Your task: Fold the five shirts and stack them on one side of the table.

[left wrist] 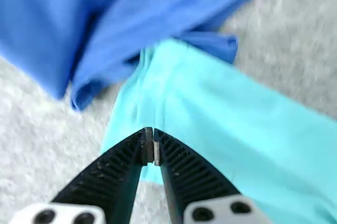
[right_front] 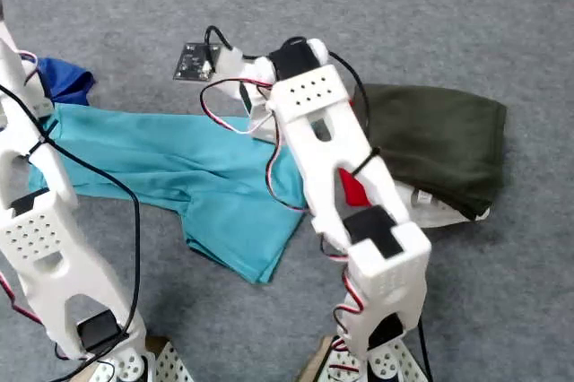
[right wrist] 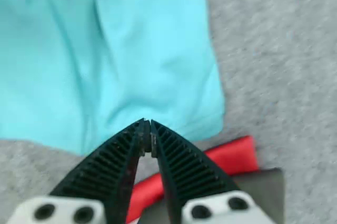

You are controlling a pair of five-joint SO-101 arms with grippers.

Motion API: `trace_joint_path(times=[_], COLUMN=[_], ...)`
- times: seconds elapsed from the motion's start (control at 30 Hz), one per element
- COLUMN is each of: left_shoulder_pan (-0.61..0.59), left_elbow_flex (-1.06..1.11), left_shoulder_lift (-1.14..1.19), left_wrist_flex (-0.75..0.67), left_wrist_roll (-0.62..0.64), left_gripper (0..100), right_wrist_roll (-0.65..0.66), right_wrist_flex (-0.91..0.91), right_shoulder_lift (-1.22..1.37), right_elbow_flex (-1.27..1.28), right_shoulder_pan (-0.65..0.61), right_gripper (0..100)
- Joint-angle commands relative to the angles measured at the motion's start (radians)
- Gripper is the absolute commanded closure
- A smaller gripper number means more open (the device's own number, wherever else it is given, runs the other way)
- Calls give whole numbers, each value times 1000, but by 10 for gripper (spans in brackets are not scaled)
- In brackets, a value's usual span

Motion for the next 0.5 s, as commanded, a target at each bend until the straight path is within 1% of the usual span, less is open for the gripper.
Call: trace_joint_path(times=[0.0, 0.07, 0.17, 0.4, 0.47], left_shoulder_pan=[2, 3, 5, -38, -58], left_elbow_flex=[115, 210, 344, 744, 864], left_shoulder_lift=[-64, -65, -91, -291, -334], left_wrist_flex=[3, -32, -91, -400, -497], left_wrist_roll=[-15, -18, -18, -17, -21], left_gripper=[979, 979, 979, 980, 980], right_wrist_roll=[-2, -38, -58, -63, -60], right_wrist_flex=[-114, -175, -193, -198, -201], right_shoulder_lift=[102, 180, 271, 364, 384], right_elbow_flex=[-64, -91, -157, -237, -246], right_shoulder_pan=[4, 8, 12, 13, 33], right_gripper=[995, 995, 995, 995, 995])
